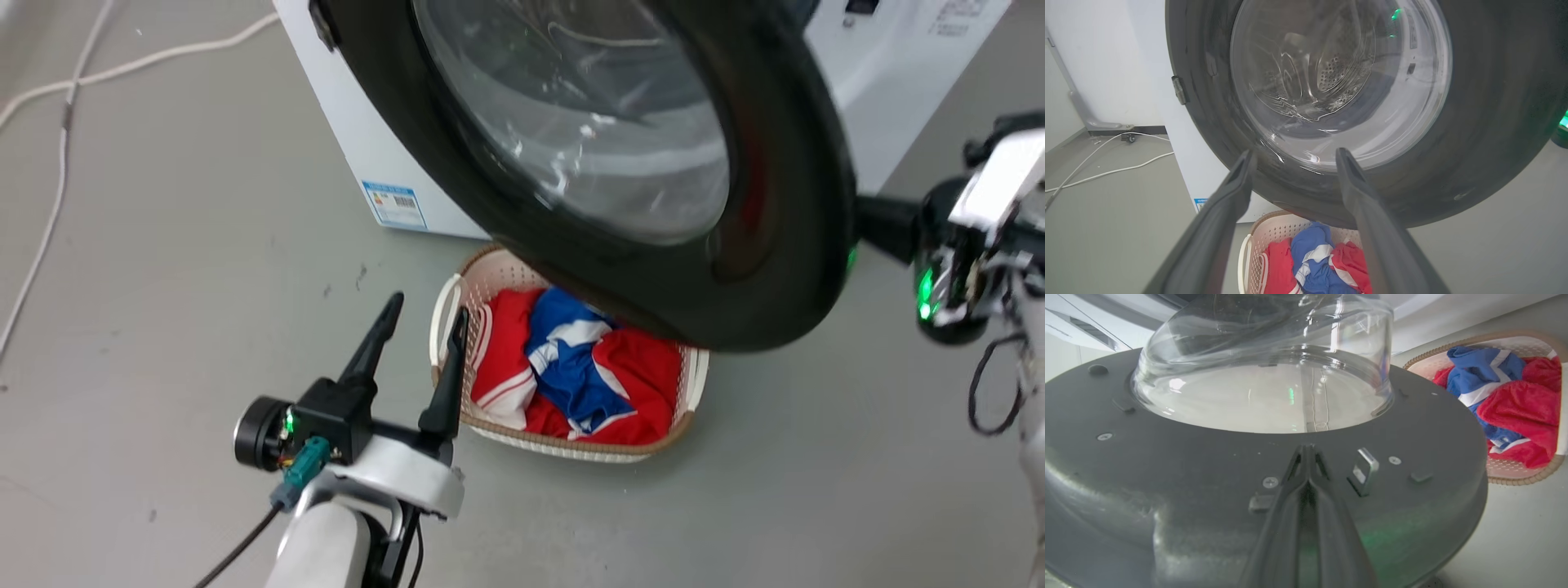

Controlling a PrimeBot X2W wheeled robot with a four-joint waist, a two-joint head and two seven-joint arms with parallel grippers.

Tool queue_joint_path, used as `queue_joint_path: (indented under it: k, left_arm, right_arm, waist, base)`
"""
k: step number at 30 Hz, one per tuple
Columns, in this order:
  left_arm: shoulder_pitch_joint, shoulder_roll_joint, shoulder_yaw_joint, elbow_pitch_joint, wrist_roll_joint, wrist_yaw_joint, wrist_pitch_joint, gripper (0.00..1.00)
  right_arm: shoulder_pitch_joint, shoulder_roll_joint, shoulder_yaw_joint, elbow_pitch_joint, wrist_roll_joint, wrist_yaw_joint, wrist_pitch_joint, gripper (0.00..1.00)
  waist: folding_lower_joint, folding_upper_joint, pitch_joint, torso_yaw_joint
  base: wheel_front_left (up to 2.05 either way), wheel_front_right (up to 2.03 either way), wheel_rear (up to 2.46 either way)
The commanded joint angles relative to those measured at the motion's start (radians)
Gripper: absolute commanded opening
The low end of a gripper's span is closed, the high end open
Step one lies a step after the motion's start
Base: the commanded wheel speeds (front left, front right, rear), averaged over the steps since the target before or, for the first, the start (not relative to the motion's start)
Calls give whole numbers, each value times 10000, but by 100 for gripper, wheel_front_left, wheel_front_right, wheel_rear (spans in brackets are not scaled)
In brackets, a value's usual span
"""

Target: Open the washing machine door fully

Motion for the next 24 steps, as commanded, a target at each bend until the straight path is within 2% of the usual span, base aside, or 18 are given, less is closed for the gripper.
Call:
queue_joint_path:
  k: [1,12,20,24]
  left_arm:
    - [166,35,-17,49,34,-37,-26,100]
    - [801,8,-33,196,-114,-63,-24,100]
    - [1012,-1,10,225,-154,-63,-24,100]
    - [1060,-3,23,262,-156,-69,-26,100]
  right_arm:
    - [377,210,21,-178,65,25,136,0]
    - [2884,1194,120,-2325,-69,25,711,0]
    - [3998,1826,461,-3785,-230,25,1280,0]
    - [4398,1936,601,-4251,-263,25,1324,0]
  waist:
    - [0,0,-464,197]
    - [0,0,-1442,821]
    - [0,0,-1699,1235]
    - [0,0,-1795,1315]
  base:
    - [0,0,0]
    - [0,0,0]
    - [0,0,0]
    - [0,0,0]
